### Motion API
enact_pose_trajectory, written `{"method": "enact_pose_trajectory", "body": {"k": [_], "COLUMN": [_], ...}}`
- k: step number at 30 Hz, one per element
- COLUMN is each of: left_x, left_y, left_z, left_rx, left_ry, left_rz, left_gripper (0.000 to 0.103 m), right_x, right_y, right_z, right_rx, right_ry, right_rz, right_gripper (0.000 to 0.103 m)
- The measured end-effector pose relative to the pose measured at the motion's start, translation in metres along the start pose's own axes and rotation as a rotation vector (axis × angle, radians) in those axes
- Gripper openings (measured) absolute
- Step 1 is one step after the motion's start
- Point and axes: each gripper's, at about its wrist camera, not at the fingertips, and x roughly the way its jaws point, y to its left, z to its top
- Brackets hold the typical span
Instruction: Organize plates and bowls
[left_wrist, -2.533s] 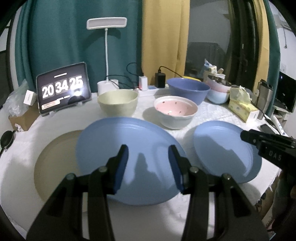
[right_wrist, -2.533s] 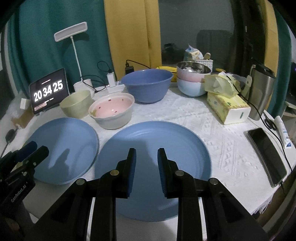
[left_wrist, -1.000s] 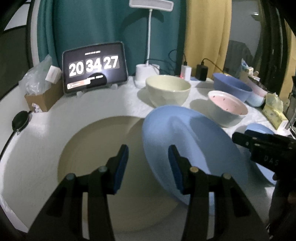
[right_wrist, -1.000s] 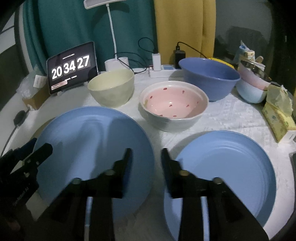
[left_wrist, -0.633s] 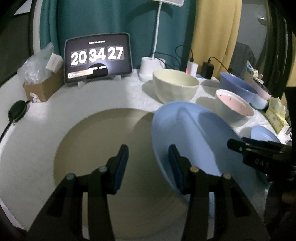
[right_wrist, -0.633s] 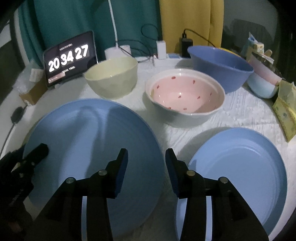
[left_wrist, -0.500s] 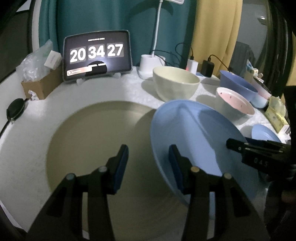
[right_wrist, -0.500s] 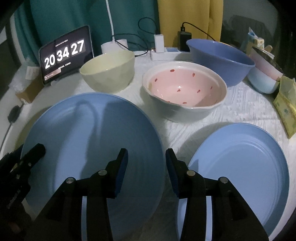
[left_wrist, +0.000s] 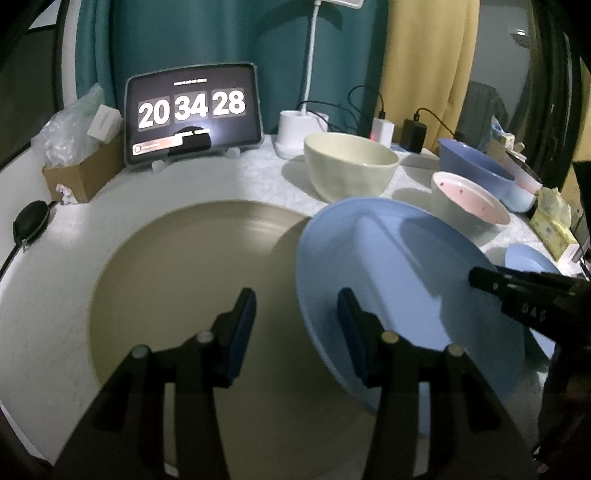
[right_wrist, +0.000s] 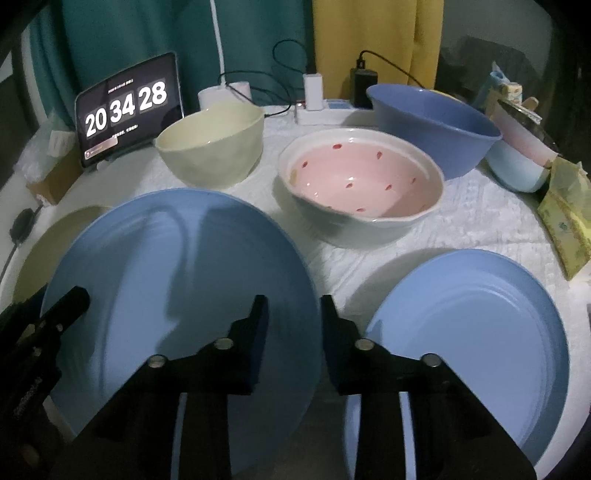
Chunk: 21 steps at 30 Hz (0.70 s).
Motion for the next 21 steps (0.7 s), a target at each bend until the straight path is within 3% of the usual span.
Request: {"method": "enact_pose_trajectory", "body": {"k": [8,21], "left_x": [-0.004,-0.019], "left_y": [-0.008,-0.019], "left_z": [-0.002,-0.002], "left_rx": [0.042,0.056], "left_ry": [-0.005,-0.017], "left_rz": [-0.039,-0.069], "left_gripper": [0.037,0.037], "right_x": [-0.012,-0.03], "right_y": [0.002,-0.006], "right_z": [0.0,-0.005], "right_rx": [-0.014,0.011], "right_ry": [-0.04,-0.073], "right_rz": [0.003,0.002], "right_gripper": [0.015,0.014]}}
